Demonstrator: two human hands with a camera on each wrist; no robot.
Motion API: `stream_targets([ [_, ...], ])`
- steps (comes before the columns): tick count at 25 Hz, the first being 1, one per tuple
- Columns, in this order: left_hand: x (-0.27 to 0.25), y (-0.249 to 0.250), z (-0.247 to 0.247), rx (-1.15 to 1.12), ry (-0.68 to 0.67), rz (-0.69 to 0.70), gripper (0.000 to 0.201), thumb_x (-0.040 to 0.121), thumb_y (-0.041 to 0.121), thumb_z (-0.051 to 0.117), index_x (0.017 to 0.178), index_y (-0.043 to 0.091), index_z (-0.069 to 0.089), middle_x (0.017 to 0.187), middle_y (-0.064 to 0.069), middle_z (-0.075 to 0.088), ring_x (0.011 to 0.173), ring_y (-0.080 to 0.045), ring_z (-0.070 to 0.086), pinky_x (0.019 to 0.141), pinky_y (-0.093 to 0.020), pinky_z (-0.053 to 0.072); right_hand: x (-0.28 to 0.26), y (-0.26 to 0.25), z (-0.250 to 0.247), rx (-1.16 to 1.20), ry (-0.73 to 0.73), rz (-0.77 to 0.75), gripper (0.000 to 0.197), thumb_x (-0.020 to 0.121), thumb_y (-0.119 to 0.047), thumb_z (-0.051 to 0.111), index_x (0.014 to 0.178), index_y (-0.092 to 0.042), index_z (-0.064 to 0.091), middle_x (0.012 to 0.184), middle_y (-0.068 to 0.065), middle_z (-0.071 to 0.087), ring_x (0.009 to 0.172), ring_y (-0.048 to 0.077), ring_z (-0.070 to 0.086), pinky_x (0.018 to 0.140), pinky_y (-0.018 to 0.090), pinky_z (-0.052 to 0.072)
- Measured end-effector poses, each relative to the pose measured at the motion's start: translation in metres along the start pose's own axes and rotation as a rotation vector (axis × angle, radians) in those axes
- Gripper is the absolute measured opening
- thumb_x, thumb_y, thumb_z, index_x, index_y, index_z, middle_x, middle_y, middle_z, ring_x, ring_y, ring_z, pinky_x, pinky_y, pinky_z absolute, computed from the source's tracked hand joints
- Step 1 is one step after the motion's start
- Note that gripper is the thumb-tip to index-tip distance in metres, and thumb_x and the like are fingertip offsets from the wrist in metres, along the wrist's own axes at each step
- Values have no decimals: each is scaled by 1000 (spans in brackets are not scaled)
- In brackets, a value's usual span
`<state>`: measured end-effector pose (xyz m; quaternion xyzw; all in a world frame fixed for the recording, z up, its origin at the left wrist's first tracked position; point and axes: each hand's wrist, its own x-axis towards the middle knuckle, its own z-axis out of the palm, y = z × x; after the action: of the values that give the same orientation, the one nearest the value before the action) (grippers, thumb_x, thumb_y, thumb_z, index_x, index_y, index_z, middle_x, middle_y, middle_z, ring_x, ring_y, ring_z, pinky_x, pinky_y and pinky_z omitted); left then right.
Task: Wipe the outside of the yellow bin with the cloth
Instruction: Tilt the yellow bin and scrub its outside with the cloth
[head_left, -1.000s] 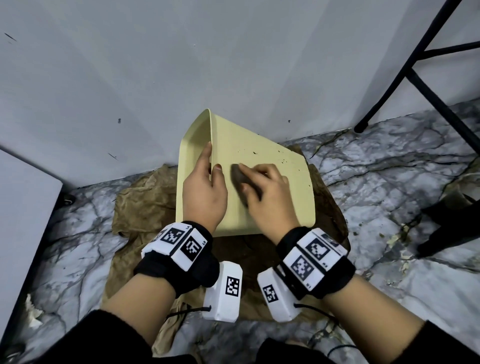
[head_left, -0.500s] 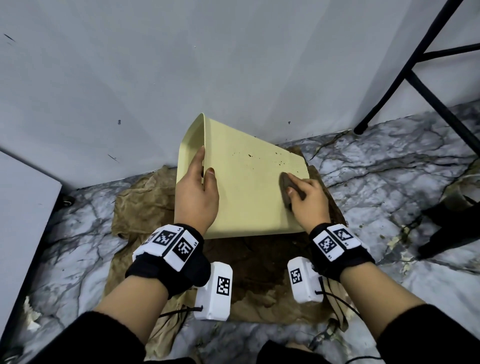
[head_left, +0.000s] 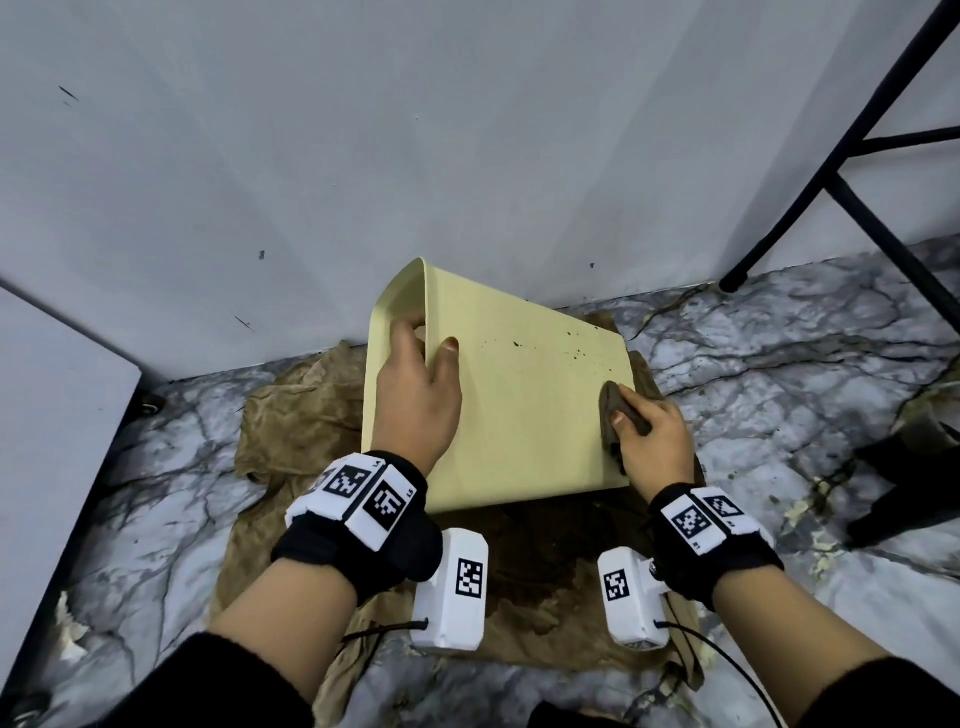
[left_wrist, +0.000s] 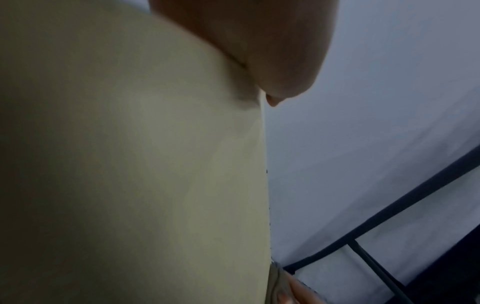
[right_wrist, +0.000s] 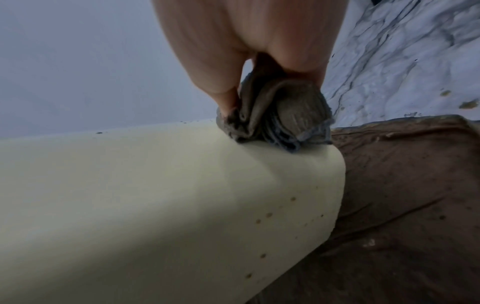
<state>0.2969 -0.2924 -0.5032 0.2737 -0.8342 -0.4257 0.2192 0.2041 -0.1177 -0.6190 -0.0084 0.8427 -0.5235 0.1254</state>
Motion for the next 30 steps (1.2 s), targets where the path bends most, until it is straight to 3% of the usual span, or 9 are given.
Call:
stream_targets([
  [3, -5, 0, 5, -49, 43, 27, 27, 93, 10, 41, 120, 8, 43, 84, 15, 52, 66, 12, 53, 55, 1, 35, -13, -8, 1, 16, -9, -51, 34, 86, -12, 56, 120, -15, 57, 120, 13, 51, 112, 27, 49, 84, 9, 27],
  [5, -7, 3, 8, -97, 60, 40, 26, 92, 9, 43, 118, 9, 46, 78, 18, 52, 63, 15, 52, 55, -1, 36, -23, -24, 6, 62, -29, -103, 34, 85, -10, 56, 119, -14, 58, 114, 10, 52, 110, 24, 50, 84, 8, 27],
  [7, -9, 9, 8, -104, 62, 89, 25, 92, 10, 44, 116, 13, 48, 73, 16, 51, 61, 11, 51, 54, -3, 37, -36, -47, 12, 119, -38, -205, 34, 84, -9, 57, 118, -15, 59, 105, 3, 50, 105, 20, 51, 86, 9, 30],
  [12, -18, 17, 17, -33, 81, 169, 26, 90, 10, 46, 115, 14, 50, 67, 18, 46, 57, 8, 48, 55, -5, 36, -56, -89, 18, 143, -44, -474, 36, 83, -14, 58, 117, -25, 59, 101, -6, 48, 102, 25, 52, 96, 33, 43],
  [16, -18, 13, 20, 12, 54, 175, 28, 90, 12, 47, 118, 15, 50, 67, 18, 44, 55, 5, 47, 55, -7, 36, -49, -78, 17, 138, -29, -506, 37, 82, -18, 55, 118, -25, 58, 99, -8, 47, 101, 25, 53, 95, 35, 43],
  [21, -14, 13, 22, -11, 35, 157, 29, 91, 14, 45, 120, 15, 49, 66, 16, 43, 54, 0, 45, 52, -10, 34, -17, -43, 5, 102, 17, -320, 34, 85, -9, 57, 118, -18, 59, 109, 7, 54, 104, 19, 51, 91, 16, 34],
  [25, -9, 11, 23, -15, 23, 145, 29, 91, 14, 44, 120, 16, 48, 65, 12, 43, 55, -6, 42, 51, -13, 34, 13, -6, -9, 40, 17, -94, 35, 87, -12, 54, 121, -17, 56, 124, 13, 54, 114, 25, 52, 94, 19, 33],
  [30, -9, 10, 21, -16, 37, 145, 28, 91, 13, 44, 119, 16, 49, 65, 13, 43, 54, -1, 43, 52, -10, 34, 29, 19, -17, 13, 9, 73, 36, 87, -15, 54, 122, -21, 55, 129, 13, 55, 117, 27, 53, 97, 27, 38],
])
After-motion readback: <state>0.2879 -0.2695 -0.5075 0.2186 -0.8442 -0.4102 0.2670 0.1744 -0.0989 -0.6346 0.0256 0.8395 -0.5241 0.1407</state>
